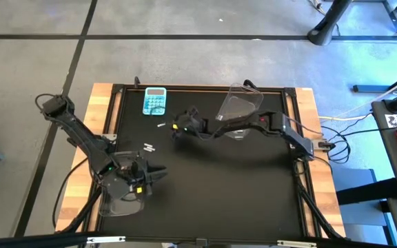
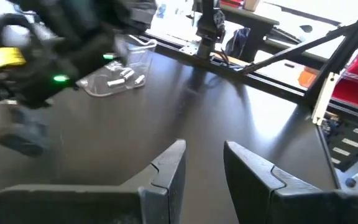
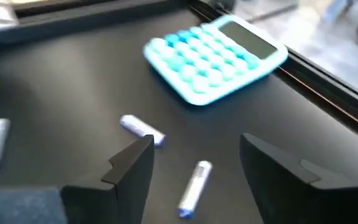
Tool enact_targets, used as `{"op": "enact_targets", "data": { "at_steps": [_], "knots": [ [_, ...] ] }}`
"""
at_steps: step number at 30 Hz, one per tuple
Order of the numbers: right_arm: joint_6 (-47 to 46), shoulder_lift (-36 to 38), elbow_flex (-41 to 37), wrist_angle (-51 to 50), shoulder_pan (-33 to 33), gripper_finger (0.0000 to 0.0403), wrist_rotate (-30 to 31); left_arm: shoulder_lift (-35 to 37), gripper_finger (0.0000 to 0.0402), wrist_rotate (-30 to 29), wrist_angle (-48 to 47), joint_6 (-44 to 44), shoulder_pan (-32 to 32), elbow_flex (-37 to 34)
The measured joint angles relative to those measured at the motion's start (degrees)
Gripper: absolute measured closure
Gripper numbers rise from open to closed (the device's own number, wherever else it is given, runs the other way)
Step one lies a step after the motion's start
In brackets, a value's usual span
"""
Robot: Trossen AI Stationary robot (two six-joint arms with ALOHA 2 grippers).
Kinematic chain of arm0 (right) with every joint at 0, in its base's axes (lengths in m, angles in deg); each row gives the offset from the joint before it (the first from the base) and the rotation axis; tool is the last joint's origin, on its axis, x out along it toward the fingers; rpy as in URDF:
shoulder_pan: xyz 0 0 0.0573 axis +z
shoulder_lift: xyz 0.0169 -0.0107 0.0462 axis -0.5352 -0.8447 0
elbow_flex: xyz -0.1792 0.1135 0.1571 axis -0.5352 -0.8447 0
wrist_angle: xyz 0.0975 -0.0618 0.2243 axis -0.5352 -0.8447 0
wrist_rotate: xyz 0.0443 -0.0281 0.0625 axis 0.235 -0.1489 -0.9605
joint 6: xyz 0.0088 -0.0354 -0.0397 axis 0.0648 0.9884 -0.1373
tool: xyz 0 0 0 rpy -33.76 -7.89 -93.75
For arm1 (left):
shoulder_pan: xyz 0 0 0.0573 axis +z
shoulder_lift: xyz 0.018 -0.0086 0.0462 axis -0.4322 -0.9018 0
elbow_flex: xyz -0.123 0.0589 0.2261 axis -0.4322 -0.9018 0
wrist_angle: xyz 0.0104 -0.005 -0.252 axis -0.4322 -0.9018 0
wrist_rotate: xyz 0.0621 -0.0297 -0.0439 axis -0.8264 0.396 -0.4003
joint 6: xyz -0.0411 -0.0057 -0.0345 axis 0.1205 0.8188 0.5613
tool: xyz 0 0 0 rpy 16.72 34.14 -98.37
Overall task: Sort batteries
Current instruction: Put the white battery into the top transparent bin
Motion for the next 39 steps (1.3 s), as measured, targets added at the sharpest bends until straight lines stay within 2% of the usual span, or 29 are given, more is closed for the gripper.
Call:
{"op": "enact_targets", "data": {
  "at_steps": [6,15,19,24,25,32,39],
  "knots": [
    [-2.8,-4.2,4.3,-3.3,-2.0,0.0183,-4.5,0.0,0.0302,-0.3,-0.1,0.0,-0.8,0.0],
    [-4.8,-7.4,4.8,-6.4,-2.5,0.0224,-4.9,0.0,0.0302,-0.3,-0.2,-0.1,-0.8,0.0],
    [-4.8,-7.4,4.9,-8.0,-2.5,0.0271,-6.0,0.0,0.0302,-0.3,-0.2,0.0,-0.8,0.0],
    [-4.5,-7.4,4.8,-8.4,-2.5,0.0371,-7.5,0.0,0.0302,-0.3,-0.2,0.0,-0.8,0.0],
    [-4.4,-7.4,4.8,-8.8,-2.5,0.0381,-7.9,0.0,0.0302,-0.3,-0.2,0.0,-0.8,0.0],
    [-3.0,-6.0,4.7,-13.8,-1.2,0.0382,-8.0,0.0,0.0302,-0.3,-0.5,0.5,-0.9,0.0],
    [1.2,-2.3,4.4,-24.6,4.6,0.0382,-5.0,0.0,0.0302,-0.3,-0.7,2.1,-1.5,0.0]
  ]
}}
